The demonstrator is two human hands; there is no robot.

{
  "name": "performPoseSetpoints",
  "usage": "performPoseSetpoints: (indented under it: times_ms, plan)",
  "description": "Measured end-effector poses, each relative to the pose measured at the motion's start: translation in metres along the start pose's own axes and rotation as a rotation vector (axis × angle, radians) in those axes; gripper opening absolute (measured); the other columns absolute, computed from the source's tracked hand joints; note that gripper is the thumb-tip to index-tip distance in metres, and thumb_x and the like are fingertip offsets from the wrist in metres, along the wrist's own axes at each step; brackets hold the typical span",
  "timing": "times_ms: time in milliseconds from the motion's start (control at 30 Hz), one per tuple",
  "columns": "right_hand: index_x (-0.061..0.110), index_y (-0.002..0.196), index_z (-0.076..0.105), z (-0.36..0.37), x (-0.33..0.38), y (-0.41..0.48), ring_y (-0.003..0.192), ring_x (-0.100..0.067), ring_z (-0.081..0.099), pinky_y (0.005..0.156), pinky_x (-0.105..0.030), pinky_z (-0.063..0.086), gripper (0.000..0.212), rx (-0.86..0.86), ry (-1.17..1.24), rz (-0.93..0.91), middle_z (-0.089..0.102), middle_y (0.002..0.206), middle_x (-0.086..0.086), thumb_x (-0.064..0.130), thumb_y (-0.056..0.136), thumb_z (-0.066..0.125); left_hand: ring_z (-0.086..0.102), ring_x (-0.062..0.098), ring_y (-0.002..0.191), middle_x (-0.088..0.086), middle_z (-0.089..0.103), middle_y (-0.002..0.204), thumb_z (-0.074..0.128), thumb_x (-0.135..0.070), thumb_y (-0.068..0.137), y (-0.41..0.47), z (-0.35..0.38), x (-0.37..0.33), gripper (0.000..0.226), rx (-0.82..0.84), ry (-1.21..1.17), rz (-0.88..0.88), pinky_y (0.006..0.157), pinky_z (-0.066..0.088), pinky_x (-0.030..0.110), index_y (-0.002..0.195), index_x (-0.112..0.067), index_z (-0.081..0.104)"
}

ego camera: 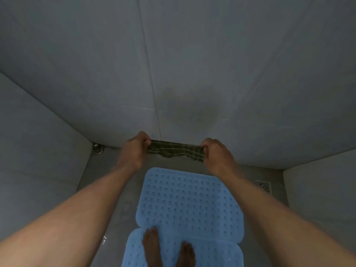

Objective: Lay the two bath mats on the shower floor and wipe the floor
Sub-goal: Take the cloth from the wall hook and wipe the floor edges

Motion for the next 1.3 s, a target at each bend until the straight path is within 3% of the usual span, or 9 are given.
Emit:
performPoseSetpoints:
  times_ms: [200, 333, 433, 567, 667, 833, 967, 1167, 1300]
  plan:
    - [0.018, 0.112, 0.064, 0.105, -0.041, 0.065, 0.093, -0.028, 0.061, 0.081, -0.035, 0.049, 0.025, -0.086, 0.048, 0.023, 0.059, 0.103, -0.008, 0.008, 0.099, 0.045, 0.064, 0.030, 0.071, 0.009, 0.067, 0.076, 0.052, -0.022, 0.101, 0.053, 0.084, 0.086, 0.015, -0.007, 0.000, 0.004, 0.066, 0.051, 0.038, 0.094, -0.012, 0.060]
    - [0.012, 0.109, 0.067, 0.197, -0.084, 0.113, 0.093, -0.029, 0.061, 0.084, -0.036, 0.049, 0.024, -0.163, 0.151, -0.006, 0.063, 0.103, -0.013, 0.006, 0.099, 0.045, 0.058, 0.025, 0.069, 0.003, 0.063, 0.074, 0.054, -0.020, 0.100, 0.092, 0.157, 0.146, 0.011, -0.071, -0.054, -0.026, 0.059, 0.035, 0.030, 0.091, -0.016, 0.058]
    - [0.012, 0.106, 0.068, 0.265, -0.118, 0.145, 0.093, -0.028, 0.061, 0.086, -0.039, 0.049, 0.024, -0.183, 0.179, -0.074, 0.064, 0.101, -0.012, 0.006, 0.098, 0.046, 0.060, 0.023, 0.070, 0.004, 0.066, 0.076, 0.054, -0.017, 0.099, 0.114, 0.215, 0.193, 0.011, -0.115, -0.106, -0.026, 0.060, 0.036, 0.029, 0.088, -0.019, 0.055]
    - [0.013, 0.107, 0.069, 0.333, -0.159, 0.180, 0.094, -0.020, 0.061, 0.084, -0.023, 0.042, 0.023, -0.213, 0.189, -0.170, 0.066, 0.101, -0.006, 0.006, 0.097, 0.051, 0.059, 0.020, 0.069, 0.002, 0.064, 0.074, 0.053, -0.017, 0.098, 0.133, 0.281, 0.248, 0.010, -0.170, -0.177, -0.014, 0.063, 0.044, 0.032, 0.088, -0.018, 0.056]
    - [0.014, 0.107, 0.070, 0.372, -0.182, 0.195, 0.089, -0.008, 0.056, 0.082, -0.014, 0.037, 0.022, -0.214, 0.158, -0.284, 0.064, 0.099, 0.001, 0.006, 0.097, 0.052, 0.057, 0.010, 0.065, -0.003, 0.062, 0.071, 0.053, -0.016, 0.098, 0.141, 0.326, 0.286, 0.014, -0.211, -0.223, 0.008, 0.060, 0.044, 0.024, 0.086, -0.022, 0.055]
    - [0.018, 0.104, 0.071, 0.419, -0.215, 0.203, 0.080, 0.002, 0.055, 0.076, -0.003, 0.037, 0.020, -0.235, 0.152, -0.394, 0.062, 0.091, 0.011, 0.005, 0.095, 0.059, 0.059, 0.011, 0.069, -0.003, 0.064, 0.074, 0.055, -0.016, 0.099, 0.147, 0.386, 0.332, 0.014, -0.279, -0.283, 0.035, 0.069, 0.049, 0.033, 0.086, -0.022, 0.058]
    - [0.024, 0.103, 0.072, 0.443, -0.231, 0.203, 0.086, 0.009, 0.057, 0.075, -0.001, 0.037, 0.021, -0.220, 0.144, -0.436, 0.058, 0.091, 0.028, 0.008, 0.094, 0.061, 0.061, 0.005, 0.075, -0.008, 0.067, 0.076, 0.058, -0.021, 0.097, 0.161, 0.406, 0.346, 0.013, -0.320, -0.289, 0.060, 0.070, 0.049, 0.026, 0.085, -0.023, 0.061]
    - [0.023, 0.101, 0.075, 0.458, -0.233, 0.204, 0.086, 0.005, 0.062, 0.075, -0.005, 0.044, 0.019, -0.257, 0.233, -0.474, 0.065, 0.092, 0.025, 0.011, 0.093, 0.063, 0.060, -0.002, 0.074, -0.011, 0.067, 0.076, 0.063, -0.026, 0.093, 0.179, 0.403, 0.359, 0.010, -0.259, -0.152, 0.059, 0.063, 0.039, 0.010, 0.084, -0.023, 0.067]
    - [0.023, 0.098, 0.077, 0.465, -0.235, 0.211, 0.080, 0.001, 0.063, 0.074, -0.004, 0.042, 0.019, -0.186, 0.241, -0.340, 0.071, 0.088, 0.017, 0.012, 0.093, 0.062, 0.063, 0.004, 0.078, -0.012, 0.069, 0.078, 0.064, -0.024, 0.092, 0.181, 0.410, 0.365, 0.012, -0.156, -0.096, -0.004, 0.066, 0.041, 0.022, 0.080, -0.025, 0.068]
Point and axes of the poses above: each hand's wrist, its own y-axis towards the middle knuckle, its own z-axis out of the palm, x = y × z, the point moved 3 cm from there along y, towards the middle knuckle
